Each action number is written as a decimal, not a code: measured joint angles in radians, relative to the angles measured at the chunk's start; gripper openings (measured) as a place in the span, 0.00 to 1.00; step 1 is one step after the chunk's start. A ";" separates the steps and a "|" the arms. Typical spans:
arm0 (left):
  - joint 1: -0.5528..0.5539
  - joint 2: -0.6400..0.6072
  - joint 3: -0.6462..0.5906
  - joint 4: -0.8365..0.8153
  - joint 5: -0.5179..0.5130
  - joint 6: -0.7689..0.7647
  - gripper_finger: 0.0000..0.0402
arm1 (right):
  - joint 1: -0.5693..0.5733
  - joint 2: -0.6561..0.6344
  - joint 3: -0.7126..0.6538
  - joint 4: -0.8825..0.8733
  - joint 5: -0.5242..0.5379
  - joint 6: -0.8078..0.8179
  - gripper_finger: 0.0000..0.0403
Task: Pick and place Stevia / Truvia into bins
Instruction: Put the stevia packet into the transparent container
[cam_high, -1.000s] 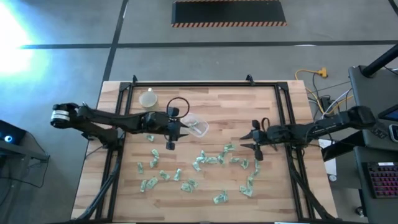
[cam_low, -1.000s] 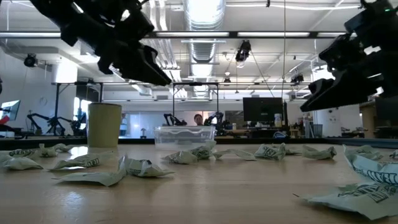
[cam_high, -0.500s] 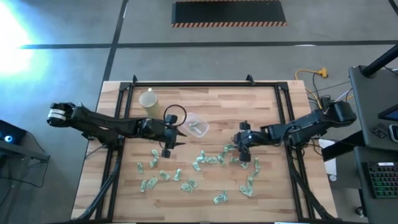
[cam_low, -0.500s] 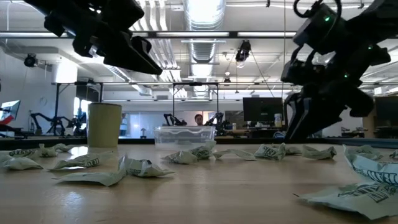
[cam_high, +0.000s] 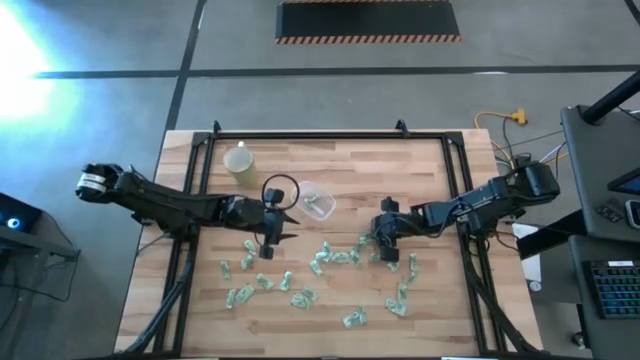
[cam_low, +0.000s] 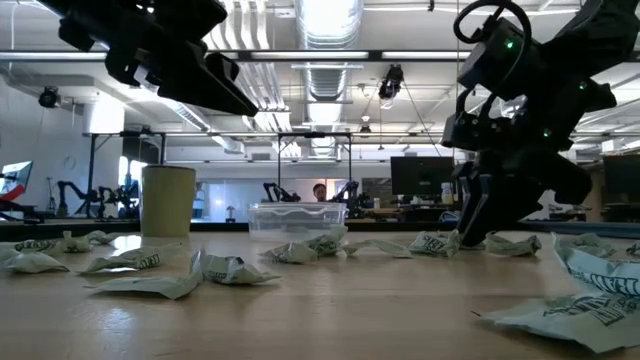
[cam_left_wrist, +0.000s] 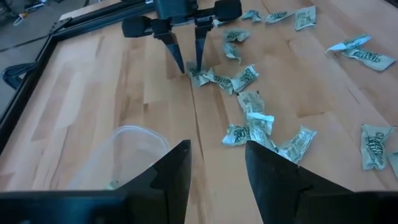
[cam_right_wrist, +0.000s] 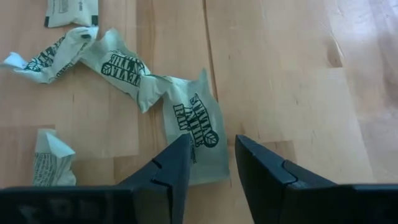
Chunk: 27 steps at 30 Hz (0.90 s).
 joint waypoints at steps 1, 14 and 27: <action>-0.004 0.000 0.000 0.000 -0.006 -0.001 0.34 | 0.001 -0.002 0.000 -0.001 0.000 -0.003 0.26; -0.022 0.000 0.000 -0.046 -0.059 -0.034 0.34 | 0.009 -0.018 0.021 -0.021 0.028 -0.104 0.03; -0.026 0.000 0.000 -0.221 -0.175 -0.281 0.34 | -0.079 -0.074 0.127 0.105 0.212 -0.365 0.03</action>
